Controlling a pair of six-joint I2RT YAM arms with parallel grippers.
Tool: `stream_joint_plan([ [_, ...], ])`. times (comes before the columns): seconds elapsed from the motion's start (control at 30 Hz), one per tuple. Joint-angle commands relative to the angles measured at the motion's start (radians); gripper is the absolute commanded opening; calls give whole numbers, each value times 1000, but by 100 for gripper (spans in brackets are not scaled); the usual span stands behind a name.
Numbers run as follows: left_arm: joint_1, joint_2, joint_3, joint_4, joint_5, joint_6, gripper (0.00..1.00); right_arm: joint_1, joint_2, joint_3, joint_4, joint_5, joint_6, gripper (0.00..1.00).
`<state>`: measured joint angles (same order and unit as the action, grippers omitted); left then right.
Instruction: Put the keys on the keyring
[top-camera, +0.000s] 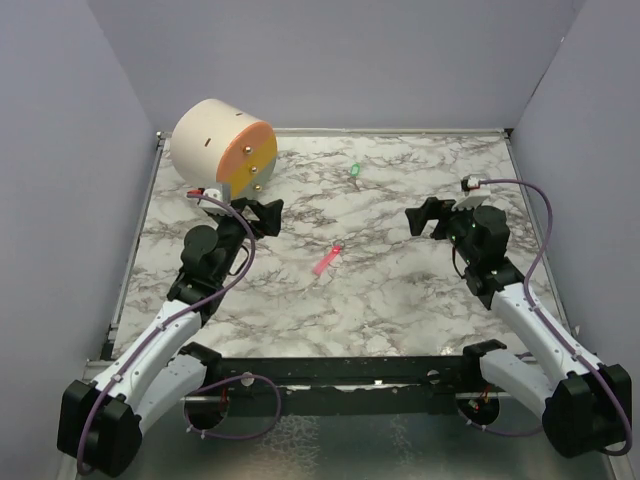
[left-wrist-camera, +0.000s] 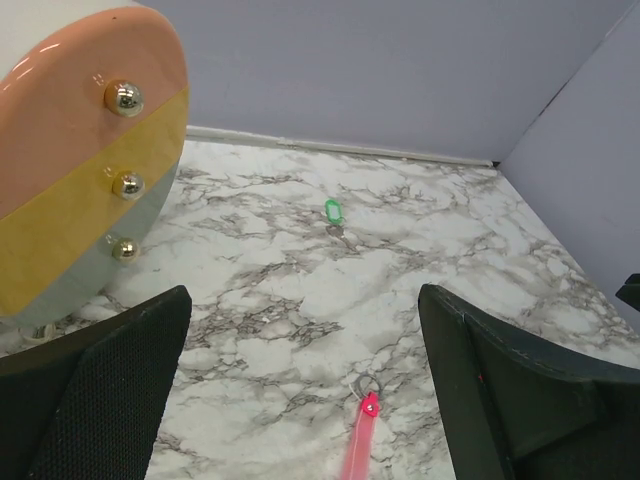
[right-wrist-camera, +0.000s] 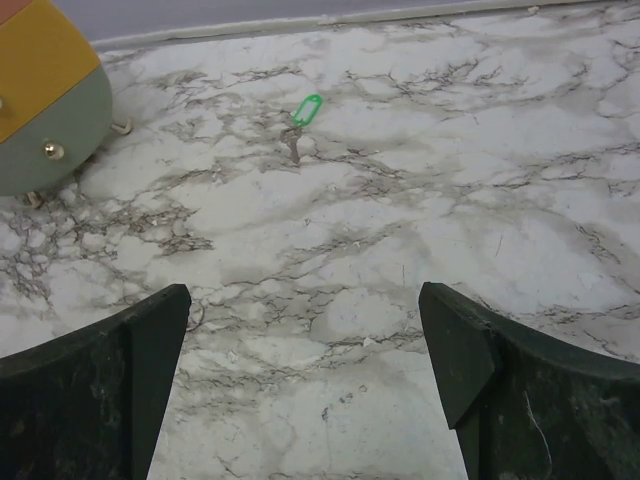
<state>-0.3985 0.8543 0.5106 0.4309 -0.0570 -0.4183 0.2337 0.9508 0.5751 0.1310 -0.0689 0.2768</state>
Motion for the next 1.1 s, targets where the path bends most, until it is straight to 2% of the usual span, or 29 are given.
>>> stream_joint_plan([
  [0.0,3,-46,2,12,-11,-11,99,0,-30,13,-14,24,40,100],
  [0.07,3,-66,-12,22,-23,-27,99,-1,-49,-9,7,35,52,100],
  [0.2,2,-121,-68,37,-141,-115,99,0,-76,-21,-1,23,109,100],
  [0.5,2,-147,-38,-35,-137,-135,99,0,-134,-14,-51,42,52,100],
  [0.7,3,-90,30,-125,-85,-58,98,0,-123,-9,-62,55,84,98],
  [0.87,2,-23,64,-134,-11,-28,91,0,-96,-7,-51,29,89,95],
  [1.07,-2,50,77,-108,100,-21,83,-1,-42,10,-53,-73,83,83],
])
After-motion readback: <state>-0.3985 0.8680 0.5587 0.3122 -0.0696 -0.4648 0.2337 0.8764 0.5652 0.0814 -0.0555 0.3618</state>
